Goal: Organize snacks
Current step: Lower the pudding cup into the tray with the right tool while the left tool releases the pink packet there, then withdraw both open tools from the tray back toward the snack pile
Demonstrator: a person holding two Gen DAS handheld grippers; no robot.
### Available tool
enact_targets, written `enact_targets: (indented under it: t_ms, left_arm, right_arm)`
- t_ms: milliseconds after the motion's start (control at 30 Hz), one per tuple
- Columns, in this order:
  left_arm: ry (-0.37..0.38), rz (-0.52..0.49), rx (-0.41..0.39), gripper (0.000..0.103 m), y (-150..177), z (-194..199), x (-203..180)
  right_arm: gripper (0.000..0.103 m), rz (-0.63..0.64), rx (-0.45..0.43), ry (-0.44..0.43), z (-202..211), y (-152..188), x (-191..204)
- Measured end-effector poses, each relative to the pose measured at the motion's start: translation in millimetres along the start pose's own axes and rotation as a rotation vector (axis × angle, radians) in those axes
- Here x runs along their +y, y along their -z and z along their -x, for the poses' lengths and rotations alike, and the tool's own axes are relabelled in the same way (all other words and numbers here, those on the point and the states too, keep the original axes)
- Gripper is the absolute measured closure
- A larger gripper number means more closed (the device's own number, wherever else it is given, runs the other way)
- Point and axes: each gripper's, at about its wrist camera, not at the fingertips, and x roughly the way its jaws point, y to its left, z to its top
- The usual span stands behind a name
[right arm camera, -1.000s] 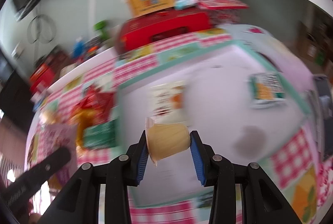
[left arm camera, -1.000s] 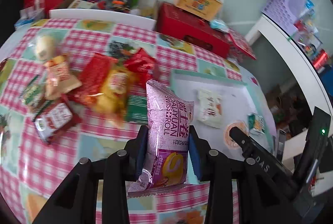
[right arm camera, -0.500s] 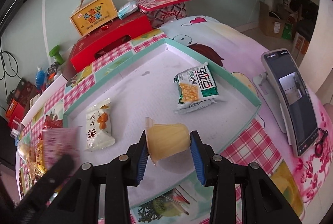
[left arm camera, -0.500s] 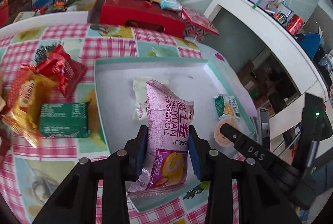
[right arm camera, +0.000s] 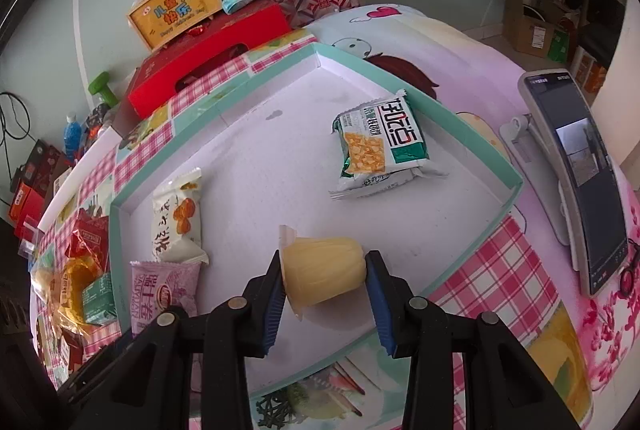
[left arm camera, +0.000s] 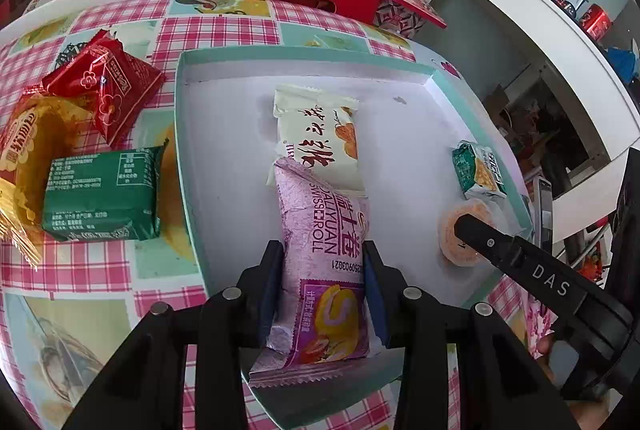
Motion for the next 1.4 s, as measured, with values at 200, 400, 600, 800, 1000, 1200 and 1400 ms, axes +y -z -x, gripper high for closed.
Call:
enact_targets:
  t_ms: [200,400,600,800,1000,1200,1400]
  left_arm:
    - [-0.021,0.022,-0.031,0.063,-7,5,12]
    - [-0.025,0.049,-0.046,0.061,-12,7,19]
    - [-0.005,0.009,-0.044,0.024,-12,15,9]
    - [0.036,0.056,-0.037,0.02,-13,30,16]
    - [-0.001,0.075,-0.078,0.019,-15,50,23]
    - [-0.166,0.086,-0.168,0.006,-13,74,42]
    - [-0.392,0.087,-0.177,0.001,-9,77,65]
  right_arm:
    - [0.05,0.031,0.014,-0.013,-1,-1,4]
    - [0.037,0.066,0.019,-0.014,-1,-1,11]
    - [0.019,0.081,0.003,0.003,4,-2,14]
    - [0.014,0.097,-0.012,-0.021,12,-3,17]
    - [0.014,0.13,-0.027,-0.024,17,-1,27]
    - [0.0,0.182,-0.045,-0.05,19,3,42]
    - [0.0,0.225,-0.064,-0.069,20,9,60]
